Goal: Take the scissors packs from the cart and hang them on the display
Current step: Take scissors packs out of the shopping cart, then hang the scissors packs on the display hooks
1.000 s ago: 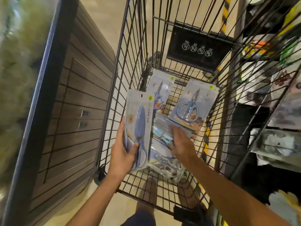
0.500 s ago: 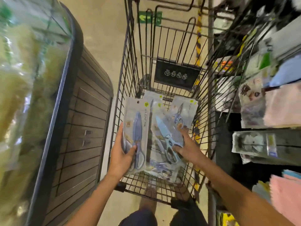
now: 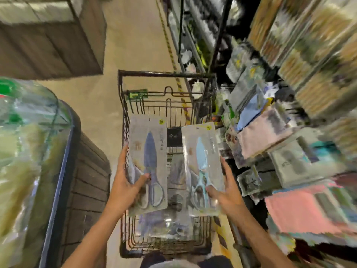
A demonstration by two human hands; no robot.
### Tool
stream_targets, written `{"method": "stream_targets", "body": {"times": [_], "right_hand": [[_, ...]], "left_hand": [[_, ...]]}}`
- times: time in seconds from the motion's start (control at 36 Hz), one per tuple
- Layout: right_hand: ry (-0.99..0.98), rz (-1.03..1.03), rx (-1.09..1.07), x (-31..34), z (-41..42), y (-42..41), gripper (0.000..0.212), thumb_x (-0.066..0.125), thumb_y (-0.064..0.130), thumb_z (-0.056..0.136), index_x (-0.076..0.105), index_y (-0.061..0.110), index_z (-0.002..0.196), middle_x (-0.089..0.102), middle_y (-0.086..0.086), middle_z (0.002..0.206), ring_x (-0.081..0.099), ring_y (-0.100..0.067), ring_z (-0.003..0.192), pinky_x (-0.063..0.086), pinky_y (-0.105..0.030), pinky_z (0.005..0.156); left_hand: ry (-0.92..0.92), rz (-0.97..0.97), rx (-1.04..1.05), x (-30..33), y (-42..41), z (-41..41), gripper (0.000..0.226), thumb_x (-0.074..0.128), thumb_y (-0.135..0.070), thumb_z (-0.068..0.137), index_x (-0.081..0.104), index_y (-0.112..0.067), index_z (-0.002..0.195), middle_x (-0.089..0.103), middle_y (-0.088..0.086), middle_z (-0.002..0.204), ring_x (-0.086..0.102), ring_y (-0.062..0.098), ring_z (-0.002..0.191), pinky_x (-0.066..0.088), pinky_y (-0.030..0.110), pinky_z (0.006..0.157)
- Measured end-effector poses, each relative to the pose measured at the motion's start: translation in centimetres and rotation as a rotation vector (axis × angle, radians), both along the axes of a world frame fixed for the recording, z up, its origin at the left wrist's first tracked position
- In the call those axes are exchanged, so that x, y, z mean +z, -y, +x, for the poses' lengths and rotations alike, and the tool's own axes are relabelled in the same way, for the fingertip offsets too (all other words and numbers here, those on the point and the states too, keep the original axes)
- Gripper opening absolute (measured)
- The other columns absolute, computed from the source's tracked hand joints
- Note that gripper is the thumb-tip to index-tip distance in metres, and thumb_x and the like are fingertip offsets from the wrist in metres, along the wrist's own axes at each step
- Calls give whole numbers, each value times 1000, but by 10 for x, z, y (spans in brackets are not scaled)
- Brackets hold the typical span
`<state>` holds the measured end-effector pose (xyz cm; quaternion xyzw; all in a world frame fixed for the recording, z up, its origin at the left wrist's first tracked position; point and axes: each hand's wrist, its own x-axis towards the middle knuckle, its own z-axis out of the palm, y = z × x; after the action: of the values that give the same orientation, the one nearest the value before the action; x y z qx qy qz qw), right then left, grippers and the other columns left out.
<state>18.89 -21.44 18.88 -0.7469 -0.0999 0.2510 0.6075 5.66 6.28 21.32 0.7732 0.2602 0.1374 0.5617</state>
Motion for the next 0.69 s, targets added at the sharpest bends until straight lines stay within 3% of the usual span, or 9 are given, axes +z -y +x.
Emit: {"method": "stream_targets", "body": {"times": [0.06, 0.08, 0.19, 0.33, 0.42, 0.53, 0.61, 0.69], "right_hand": [[36, 28, -36, 19, -9, 11, 93, 74, 4, 89, 28, 57, 149, 43, 24, 153, 48, -8, 140, 46, -50, 111], [49, 45, -58, 27, -12, 17, 94, 73, 1, 89, 28, 57, 149, 46, 25, 151, 50, -7, 137, 47, -48, 110], [115, 108, -143, 51, -24, 46, 95, 74, -6, 86, 28, 43, 153, 65, 17, 133, 68, -16, 118, 56, -43, 98], [191, 176, -234, 84, -42, 83, 88, 73, -6, 87, 32, 41, 150, 69, 26, 121, 70, -10, 111, 60, -31, 89], [235, 210, -287, 96, -59, 109, 86, 74, 0, 88, 33, 41, 151, 68, 19, 127, 69, -9, 112, 59, -28, 89], [291, 226, -349, 104, -82, 142, 85, 75, -1, 87, 33, 36, 152, 60, 30, 131, 64, -2, 117, 57, -22, 90], [325, 225, -397, 109, -103, 167, 86, 75, 1, 87, 33, 38, 152, 52, 26, 142, 57, -1, 126, 54, -29, 101], [327, 220, -454, 110, -122, 188, 88, 79, 11, 88, 31, 52, 149, 41, 21, 154, 47, -8, 140, 46, -42, 113]], "left_hand": [[18, -9, -37, 15, 7, 1, 99, 76, -30, 90, 10, -58, 157, 34, 16, 163, 35, 37, 150, 37, 61, 118], [35, -5, -51, 23, 11, 2, 98, 77, -32, 89, 11, -59, 156, 34, 16, 163, 37, 38, 149, 37, 61, 118], [135, -3, -94, 50, 35, 4, 101, 80, -29, 83, 16, -60, 155, 23, -23, 167, 36, 24, 152, 38, 60, 117], [199, -5, -145, 73, 78, -3, 102, 82, -25, 82, 18, -64, 152, 22, -26, 166, 40, 26, 149, 40, 63, 114], [223, -15, -189, 86, 106, -8, 102, 82, -25, 81, 20, -64, 152, 26, -23, 166, 43, 29, 147, 42, 64, 112], [230, 22, -244, 102, 144, -19, 102, 82, -27, 81, 20, -64, 152, 23, -29, 165, 41, 26, 148, 43, 65, 111], [250, 31, -280, 115, 170, -29, 100, 80, -25, 82, 20, -63, 153, 25, -37, 160, 40, 20, 149, 47, 61, 110], [273, 55, -320, 125, 194, -37, 99, 80, -22, 84, 21, -63, 153, 25, -49, 150, 42, 14, 146, 50, 53, 108]]}}
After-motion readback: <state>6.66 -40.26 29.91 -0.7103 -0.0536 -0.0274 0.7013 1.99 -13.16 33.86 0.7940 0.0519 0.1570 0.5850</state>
